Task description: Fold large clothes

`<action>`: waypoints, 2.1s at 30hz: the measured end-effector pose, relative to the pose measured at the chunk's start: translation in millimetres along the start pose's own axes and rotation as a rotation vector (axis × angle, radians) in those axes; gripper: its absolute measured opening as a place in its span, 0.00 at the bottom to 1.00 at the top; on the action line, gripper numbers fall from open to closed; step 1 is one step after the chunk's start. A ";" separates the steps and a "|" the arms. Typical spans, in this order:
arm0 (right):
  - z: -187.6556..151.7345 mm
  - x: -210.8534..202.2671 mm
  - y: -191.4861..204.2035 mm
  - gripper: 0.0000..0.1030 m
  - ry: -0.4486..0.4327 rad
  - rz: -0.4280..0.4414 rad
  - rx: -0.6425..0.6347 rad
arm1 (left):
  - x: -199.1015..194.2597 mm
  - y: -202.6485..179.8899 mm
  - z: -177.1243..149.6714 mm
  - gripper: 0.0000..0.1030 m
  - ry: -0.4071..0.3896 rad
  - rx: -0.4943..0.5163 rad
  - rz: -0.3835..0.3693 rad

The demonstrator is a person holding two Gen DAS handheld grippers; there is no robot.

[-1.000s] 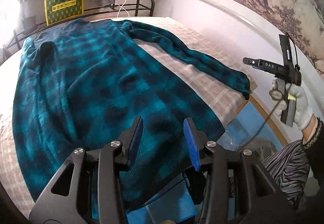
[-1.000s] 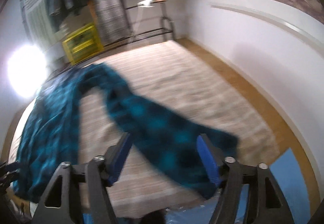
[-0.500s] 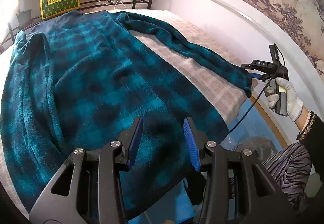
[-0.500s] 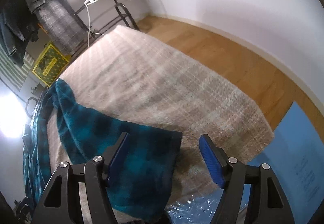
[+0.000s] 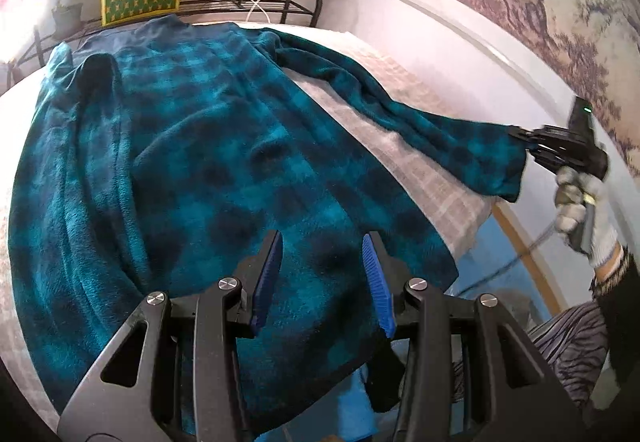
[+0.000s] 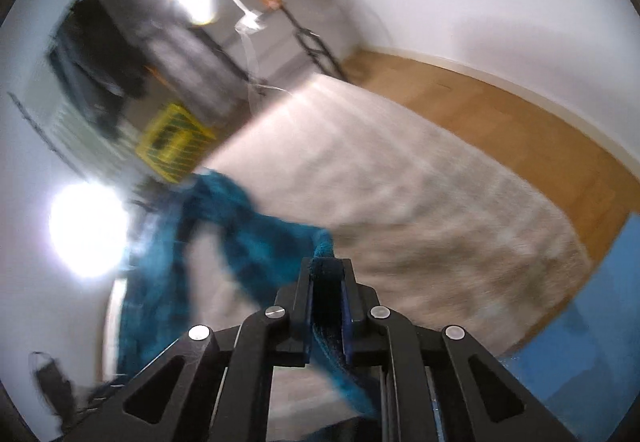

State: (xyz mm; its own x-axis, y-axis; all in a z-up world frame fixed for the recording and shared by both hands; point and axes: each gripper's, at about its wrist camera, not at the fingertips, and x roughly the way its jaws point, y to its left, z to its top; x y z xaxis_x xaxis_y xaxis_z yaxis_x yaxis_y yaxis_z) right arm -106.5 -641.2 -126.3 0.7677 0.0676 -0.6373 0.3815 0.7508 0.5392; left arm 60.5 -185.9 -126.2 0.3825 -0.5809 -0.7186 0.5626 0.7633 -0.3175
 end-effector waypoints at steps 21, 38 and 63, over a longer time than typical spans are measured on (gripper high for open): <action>-161.9 50.4 225.6 0.08 0.394 0.414 -0.463 | 0.1 48.8 -2.3 0.41 0.001 -0.384 -0.221; -200.4 73.9 227.5 0.11 0.587 0.362 -0.670 | 77.0 27.7 3.6 0.01 0.113 -0.490 -0.464; -6.7 268.9 291.3 0.42 0.474 -0.092 -0.652 | 26.6 -24.0 11.7 0.00 -0.055 -0.202 -0.370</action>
State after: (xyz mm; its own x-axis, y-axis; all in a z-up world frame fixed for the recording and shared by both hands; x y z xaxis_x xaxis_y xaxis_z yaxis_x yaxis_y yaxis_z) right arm 207.6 -399.9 -144.3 0.3922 0.1487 -0.9078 -0.0569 0.9889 0.1374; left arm 65.8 -222.9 -130.5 0.2235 -0.8359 -0.5012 0.5167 0.5377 -0.6663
